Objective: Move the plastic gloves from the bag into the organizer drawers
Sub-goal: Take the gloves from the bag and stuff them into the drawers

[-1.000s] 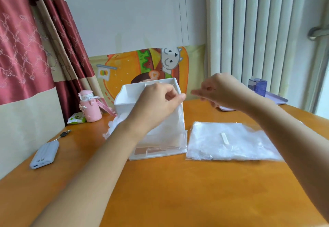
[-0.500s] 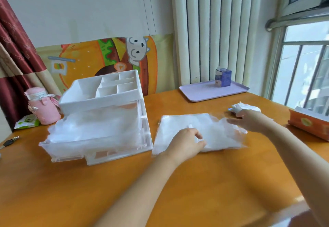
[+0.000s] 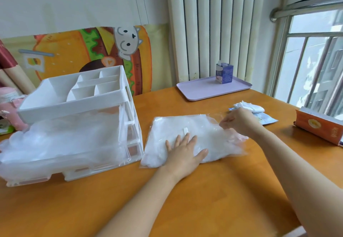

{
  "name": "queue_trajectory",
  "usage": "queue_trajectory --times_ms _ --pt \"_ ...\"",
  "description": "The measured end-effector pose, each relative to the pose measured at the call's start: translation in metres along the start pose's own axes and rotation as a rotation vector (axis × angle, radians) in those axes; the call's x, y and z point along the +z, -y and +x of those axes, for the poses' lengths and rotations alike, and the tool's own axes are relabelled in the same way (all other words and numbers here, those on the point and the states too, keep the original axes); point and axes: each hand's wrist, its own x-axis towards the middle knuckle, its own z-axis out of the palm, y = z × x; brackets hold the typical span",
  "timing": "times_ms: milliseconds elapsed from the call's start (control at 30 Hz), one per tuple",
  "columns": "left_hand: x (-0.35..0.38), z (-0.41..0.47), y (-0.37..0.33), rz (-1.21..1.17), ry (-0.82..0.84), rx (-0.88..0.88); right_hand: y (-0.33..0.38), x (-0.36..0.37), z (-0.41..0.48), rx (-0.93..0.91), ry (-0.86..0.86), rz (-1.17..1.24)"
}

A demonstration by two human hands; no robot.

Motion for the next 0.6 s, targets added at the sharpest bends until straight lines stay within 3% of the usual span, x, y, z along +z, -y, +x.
queue_trajectory --times_ms 133,267,600 --pt "0.001 0.0 0.002 -0.001 0.007 -0.006 0.007 -0.006 0.008 -0.031 0.001 -0.013" --pt "0.001 0.0 0.002 -0.001 0.01 -0.008 0.008 -0.008 0.01 -0.016 0.19 -0.164" --pt "0.004 0.0 0.005 -0.027 -0.001 0.001 0.035 -0.023 0.006 -0.054 -0.012 -0.134"
